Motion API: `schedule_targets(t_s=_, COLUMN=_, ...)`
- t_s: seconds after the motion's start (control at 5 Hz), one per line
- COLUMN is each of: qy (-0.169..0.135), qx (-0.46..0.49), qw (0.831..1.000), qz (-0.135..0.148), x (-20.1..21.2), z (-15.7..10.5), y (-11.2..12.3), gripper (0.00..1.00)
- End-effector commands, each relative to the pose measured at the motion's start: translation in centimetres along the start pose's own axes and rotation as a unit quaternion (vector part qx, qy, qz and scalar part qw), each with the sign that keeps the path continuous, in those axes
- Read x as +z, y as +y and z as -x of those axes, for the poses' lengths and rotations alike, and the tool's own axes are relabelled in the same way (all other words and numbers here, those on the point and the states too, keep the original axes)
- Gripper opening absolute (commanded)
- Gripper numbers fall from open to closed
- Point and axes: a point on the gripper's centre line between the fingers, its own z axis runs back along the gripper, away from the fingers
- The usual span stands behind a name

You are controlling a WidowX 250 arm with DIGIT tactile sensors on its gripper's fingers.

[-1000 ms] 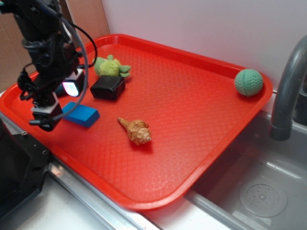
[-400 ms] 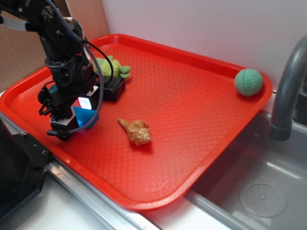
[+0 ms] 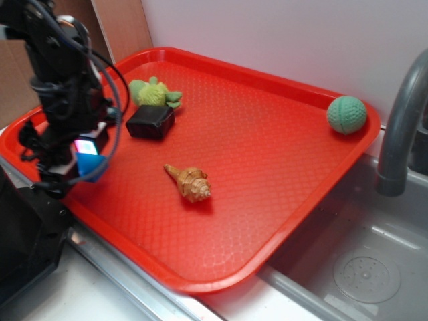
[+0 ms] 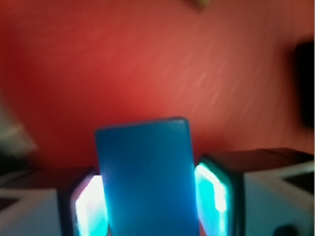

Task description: Grab the blue block.

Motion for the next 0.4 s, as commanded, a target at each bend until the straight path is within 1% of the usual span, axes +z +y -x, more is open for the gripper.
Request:
schedule_targets(t_s=0.0, qy=-0.041, qx=0.238, qw=0.970, qz=0.002, x=9.5, z=1.3, y=4.0, gripper=0.00)
schedule_targets(t_s=0.2, qy=-0.038, qx=0.336, qw=0.941, qz=0.007, x=10.8, z=1.4, y=4.8, gripper=0.00)
